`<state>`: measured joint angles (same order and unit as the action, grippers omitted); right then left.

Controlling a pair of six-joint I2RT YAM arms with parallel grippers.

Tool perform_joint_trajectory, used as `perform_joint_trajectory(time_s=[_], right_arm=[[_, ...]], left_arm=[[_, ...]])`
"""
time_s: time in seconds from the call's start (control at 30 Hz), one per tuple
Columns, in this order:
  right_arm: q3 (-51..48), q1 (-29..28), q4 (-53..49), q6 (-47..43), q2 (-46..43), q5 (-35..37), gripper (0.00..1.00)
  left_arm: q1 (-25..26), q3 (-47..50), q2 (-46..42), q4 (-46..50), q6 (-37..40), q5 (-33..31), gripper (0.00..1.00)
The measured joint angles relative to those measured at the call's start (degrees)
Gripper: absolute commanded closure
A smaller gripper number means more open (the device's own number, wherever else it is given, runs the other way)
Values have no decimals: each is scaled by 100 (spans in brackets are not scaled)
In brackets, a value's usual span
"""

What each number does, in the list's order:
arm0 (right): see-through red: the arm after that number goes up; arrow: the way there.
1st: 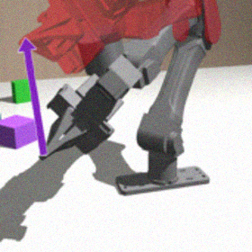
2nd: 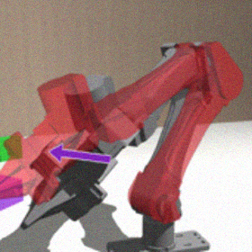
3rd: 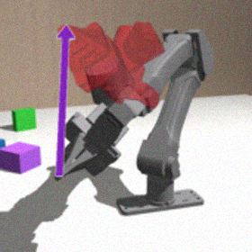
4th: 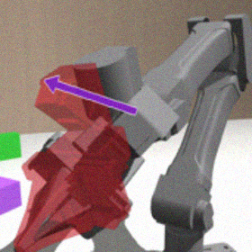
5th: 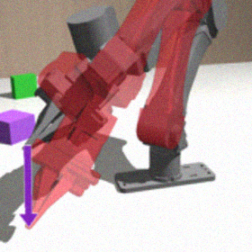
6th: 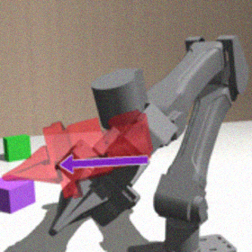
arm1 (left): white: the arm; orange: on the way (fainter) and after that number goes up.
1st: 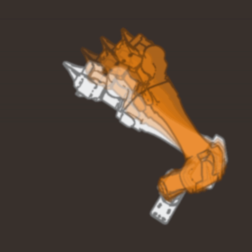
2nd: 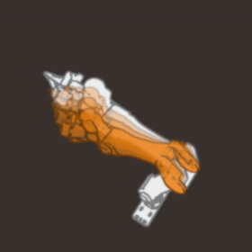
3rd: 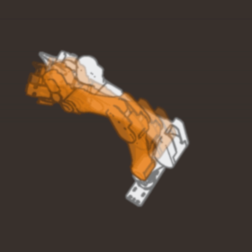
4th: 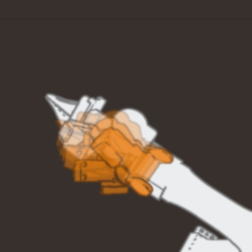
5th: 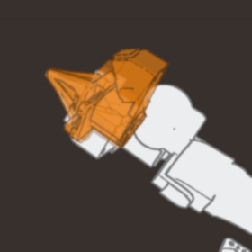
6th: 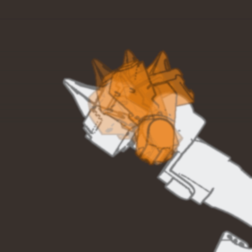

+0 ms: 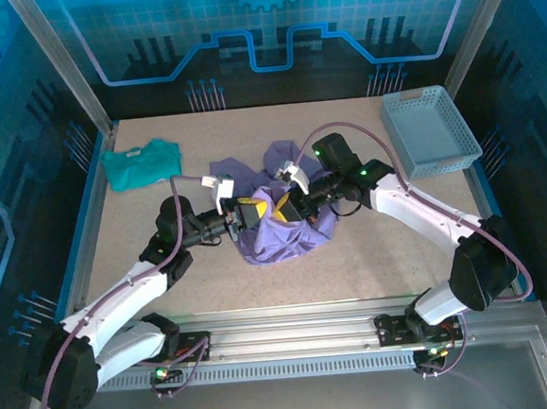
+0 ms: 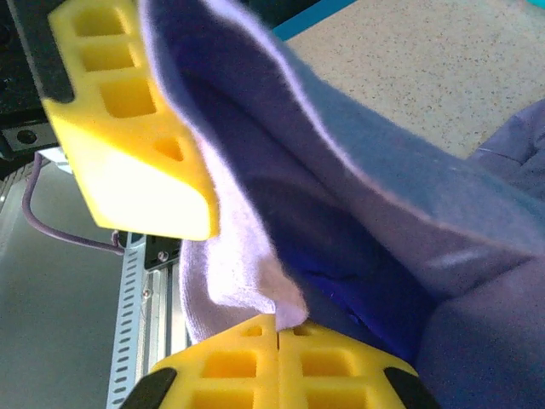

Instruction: Fold the inside-out t-shirt

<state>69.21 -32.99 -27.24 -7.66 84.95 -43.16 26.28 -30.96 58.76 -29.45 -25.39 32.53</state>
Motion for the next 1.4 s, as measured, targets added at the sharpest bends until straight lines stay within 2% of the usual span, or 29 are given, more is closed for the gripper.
perform_joint_trajectory(time_s=[0.13,0.3,0.37,0.47,0.73,0.93,1.03,1.17,1.4], right_arm=[[0,0,-39,-33,-120,44,100],[0,-98,-74,-33,-492,140,100],[0,-282,-90,-33,-573,269,100],[-92,-597,-52,24,-575,476,100],[-363,-951,431,833,24,938,100],[168,-861,382,1655,599,1023,100],[688,-730,264,1974,828,951,100],[1161,-533,107,2286,994,726,100],[1488,-433,-267,2507,1196,472,100]], left_arm=[[0,2,-66,142,59,-166,99],[0,35,-76,385,151,-501,86],[0,72,-76,533,157,-695,83],[-4,199,-109,837,118,-1123,72],[-20,352,-699,2109,87,-2028,53],[22,481,-1427,2507,120,-2234,50],[341,494,-1550,2562,282,-2341,50],[992,492,-1530,2557,704,-2577,51],[1064,260,-1058,2529,1154,-3036,51]])
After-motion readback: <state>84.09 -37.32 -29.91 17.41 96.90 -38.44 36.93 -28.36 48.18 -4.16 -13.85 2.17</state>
